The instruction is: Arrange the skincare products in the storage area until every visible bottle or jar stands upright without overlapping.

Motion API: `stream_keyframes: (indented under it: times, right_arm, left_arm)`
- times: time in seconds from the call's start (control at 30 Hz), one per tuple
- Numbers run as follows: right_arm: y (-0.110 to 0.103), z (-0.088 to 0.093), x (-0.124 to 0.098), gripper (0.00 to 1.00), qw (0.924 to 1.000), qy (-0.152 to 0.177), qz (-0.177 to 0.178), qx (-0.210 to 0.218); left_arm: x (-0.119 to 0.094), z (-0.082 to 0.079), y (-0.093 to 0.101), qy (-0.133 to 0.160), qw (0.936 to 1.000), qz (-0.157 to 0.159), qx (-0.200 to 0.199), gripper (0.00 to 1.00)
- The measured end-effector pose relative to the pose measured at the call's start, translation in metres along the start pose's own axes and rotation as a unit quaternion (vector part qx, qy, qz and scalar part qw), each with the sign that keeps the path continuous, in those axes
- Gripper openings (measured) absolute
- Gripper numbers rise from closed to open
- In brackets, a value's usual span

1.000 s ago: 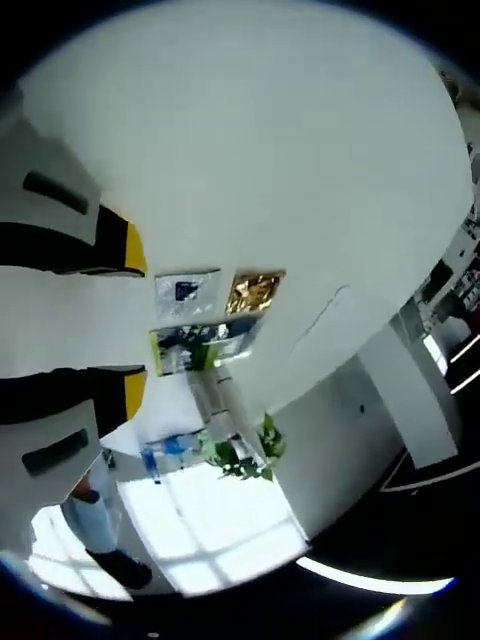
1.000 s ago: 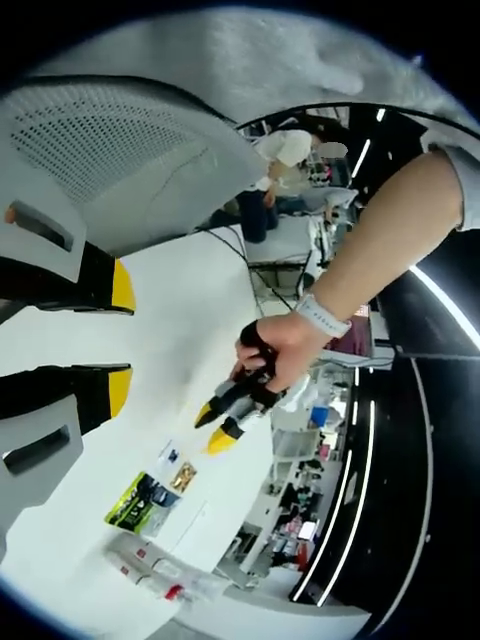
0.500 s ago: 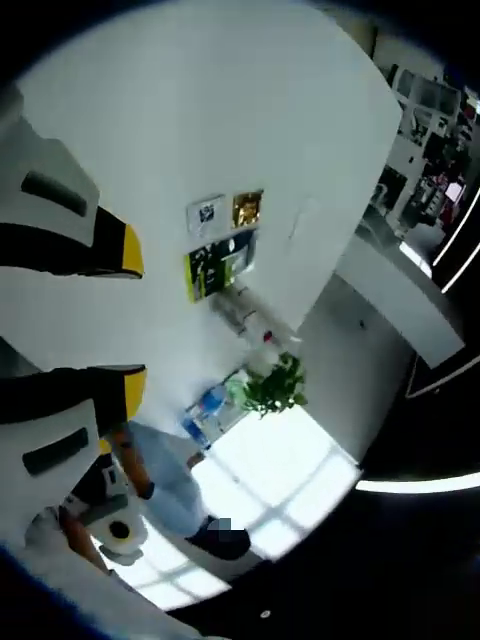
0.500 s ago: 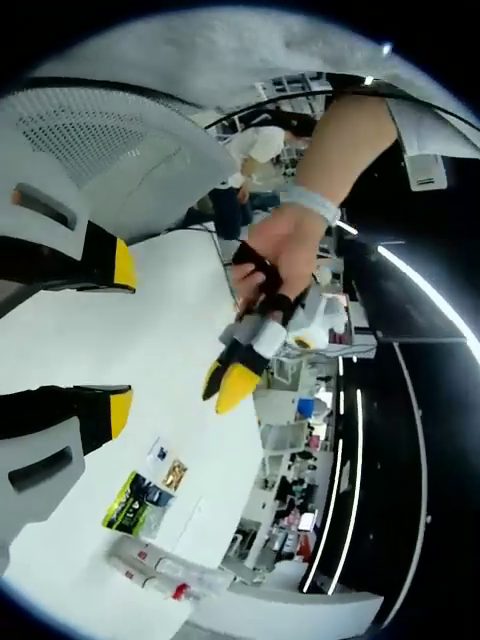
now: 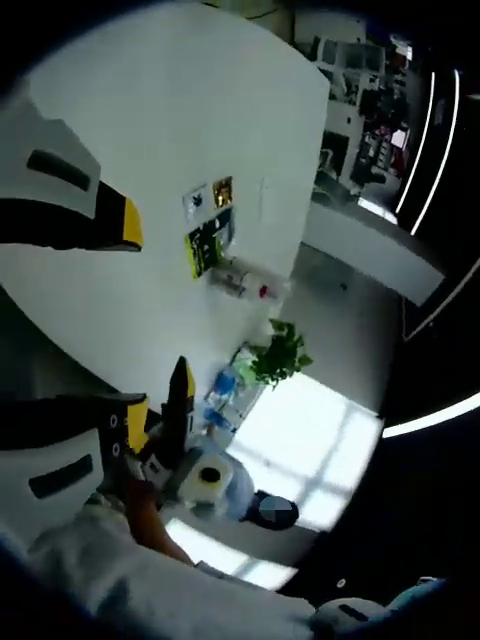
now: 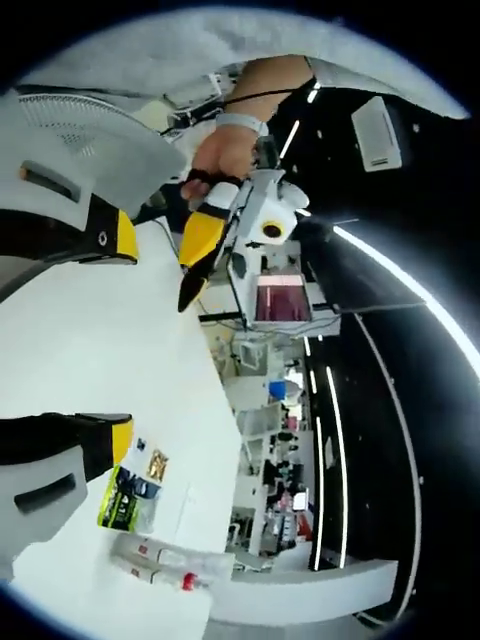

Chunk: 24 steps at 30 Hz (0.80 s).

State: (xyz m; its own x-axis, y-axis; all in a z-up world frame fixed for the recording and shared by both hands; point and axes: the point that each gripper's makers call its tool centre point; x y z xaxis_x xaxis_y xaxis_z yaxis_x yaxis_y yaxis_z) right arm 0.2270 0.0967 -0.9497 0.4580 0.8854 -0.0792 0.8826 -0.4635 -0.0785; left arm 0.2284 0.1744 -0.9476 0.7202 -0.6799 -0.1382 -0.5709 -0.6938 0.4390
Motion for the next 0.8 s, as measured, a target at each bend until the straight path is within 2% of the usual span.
stream_keyframes:
  times: [0.1,0.17,0.2,0.23,0.3,0.37,0.43,0.5,0.53,0.57,0.67,0.7,0.73,0.8]
  right_arm:
    - [0.001,0.000,0.000,0.64,1.0000,0.001,0.005,-0.001]
    - [0.003,-0.002,0.001,0.68,1.0000,0.005,0.007,0.000]
    - [0.004,-0.005,0.001,0.69,0.9999,0.011,0.008,0.001]
    - [0.004,-0.009,0.001,0.71,0.9998,0.020,0.008,0.000]
    - [0.005,-0.024,0.003,0.76,0.9982,0.060,0.006,-0.004]
    - [0.002,-0.035,0.003,0.77,0.9961,0.088,-0.004,0.004]
    - [-0.001,-0.045,0.001,0.70,0.9933,0.115,-0.011,-0.006]
    - [-0.004,-0.053,-0.002,0.61,0.9908,0.129,-0.014,-0.037]
    - [-0.006,-0.053,-0.002,0.60,0.9905,0.130,-0.016,-0.043]
    - [-0.007,-0.051,-0.001,0.63,0.9919,0.121,-0.017,-0.034]
    - [-0.002,-0.032,0.000,0.78,0.9977,0.067,0.002,-0.014]
    - [-0.003,-0.026,0.000,0.78,0.9985,0.054,0.000,-0.009]
    - [-0.003,-0.028,0.000,0.75,0.9981,0.059,-0.001,-0.017]
    - [-0.005,-0.027,-0.002,0.65,0.9974,0.058,-0.009,-0.043]
  left_arm:
    - [-0.004,0.004,-0.001,-0.003,0.9992,-0.008,0.038,0.60]
    - [-0.006,0.007,-0.003,-0.003,0.9968,-0.018,0.078,0.62]
    - [-0.007,0.009,-0.001,-0.001,0.9968,-0.021,0.077,0.63]
    - [-0.008,0.010,-0.001,-0.004,0.9965,-0.019,0.081,0.65]
    - [-0.010,0.011,0.001,0.003,0.9960,-0.020,0.087,0.65]
    - [-0.012,0.011,0.001,0.008,0.9953,-0.027,0.092,0.65]
    - [-0.014,0.010,-0.001,0.019,0.9947,-0.031,0.096,0.65]
    - [-0.014,0.012,0.000,0.016,0.9943,-0.033,0.101,0.65]
    - [-0.014,0.013,0.001,0.010,0.9932,-0.033,0.111,0.64]
    - [-0.014,0.014,0.002,0.007,0.9918,-0.032,0.124,0.64]
    - [-0.013,0.013,0.003,0.012,0.9919,-0.028,0.123,0.64]
    - [-0.013,0.013,0.003,0.012,0.9916,-0.029,0.125,0.64]
    - [-0.013,0.013,0.002,0.010,0.9910,-0.030,0.130,0.63]
    - [-0.014,0.015,0.002,0.007,0.9909,-0.030,0.131,0.62]
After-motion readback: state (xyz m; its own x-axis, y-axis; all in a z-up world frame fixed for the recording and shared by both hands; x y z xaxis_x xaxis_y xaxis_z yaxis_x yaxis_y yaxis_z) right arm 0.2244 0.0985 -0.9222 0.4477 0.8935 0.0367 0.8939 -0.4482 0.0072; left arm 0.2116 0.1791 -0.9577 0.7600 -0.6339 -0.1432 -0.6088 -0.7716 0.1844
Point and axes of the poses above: the point that each gripper's makers call its tool centre point, and the gripper's own axes: x roughly forward along the fingers, y roughly to its right, z roughly out of its underside, and after that the axes turned 9 degrees about y, right-handed
